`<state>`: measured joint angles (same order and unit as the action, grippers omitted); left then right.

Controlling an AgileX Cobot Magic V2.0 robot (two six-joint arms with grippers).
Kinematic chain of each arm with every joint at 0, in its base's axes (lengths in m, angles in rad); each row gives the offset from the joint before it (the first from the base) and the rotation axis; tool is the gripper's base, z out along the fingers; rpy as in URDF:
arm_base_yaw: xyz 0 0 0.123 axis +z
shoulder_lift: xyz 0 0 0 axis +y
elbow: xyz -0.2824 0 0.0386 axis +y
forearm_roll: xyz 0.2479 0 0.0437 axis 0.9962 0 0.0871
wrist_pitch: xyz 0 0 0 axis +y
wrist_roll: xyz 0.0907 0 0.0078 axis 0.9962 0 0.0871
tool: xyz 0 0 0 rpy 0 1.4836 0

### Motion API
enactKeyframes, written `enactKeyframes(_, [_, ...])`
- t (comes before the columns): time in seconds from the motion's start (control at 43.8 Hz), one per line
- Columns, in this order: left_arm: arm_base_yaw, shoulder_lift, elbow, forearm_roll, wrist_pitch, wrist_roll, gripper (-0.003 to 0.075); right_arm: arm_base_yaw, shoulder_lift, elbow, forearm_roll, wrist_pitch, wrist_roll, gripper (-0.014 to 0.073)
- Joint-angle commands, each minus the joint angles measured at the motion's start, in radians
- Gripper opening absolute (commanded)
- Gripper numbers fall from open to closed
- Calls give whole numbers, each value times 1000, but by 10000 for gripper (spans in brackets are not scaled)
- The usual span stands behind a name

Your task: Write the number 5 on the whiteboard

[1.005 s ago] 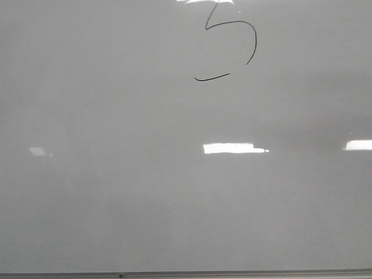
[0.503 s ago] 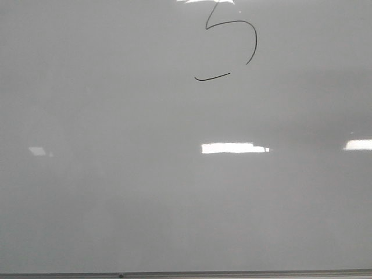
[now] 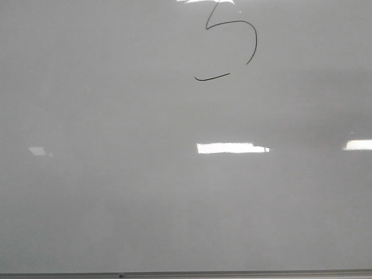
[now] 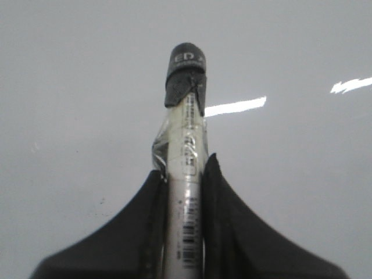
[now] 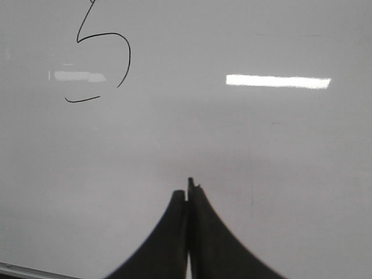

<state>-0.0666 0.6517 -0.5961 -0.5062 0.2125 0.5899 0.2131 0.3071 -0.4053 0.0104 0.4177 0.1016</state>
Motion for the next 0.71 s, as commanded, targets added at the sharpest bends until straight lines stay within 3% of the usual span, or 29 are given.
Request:
enactKeyframes(0.0, [2,-3,-26,15,-125,-77,-11,-7,6,-27,1,-83,3,-62])
enactKeyframes(0.114, [2,-2,-15,347,-161,-449,-11,-7,6,-27,1,-83,3,-62])
enactKeyframes(0.16, [2,1,-11,403,-174,-528,-11,-7,6,-27,1,-83,3,-62])
enactKeyframes(0.411, [30,58,7,410,-302,-530,-11,-7,6,-27,1,-83,3,-62])
enactKeyframes(0.685, [131,219,9,442,-562,-590,-11,-7,6,-27,1,-83,3,-62])
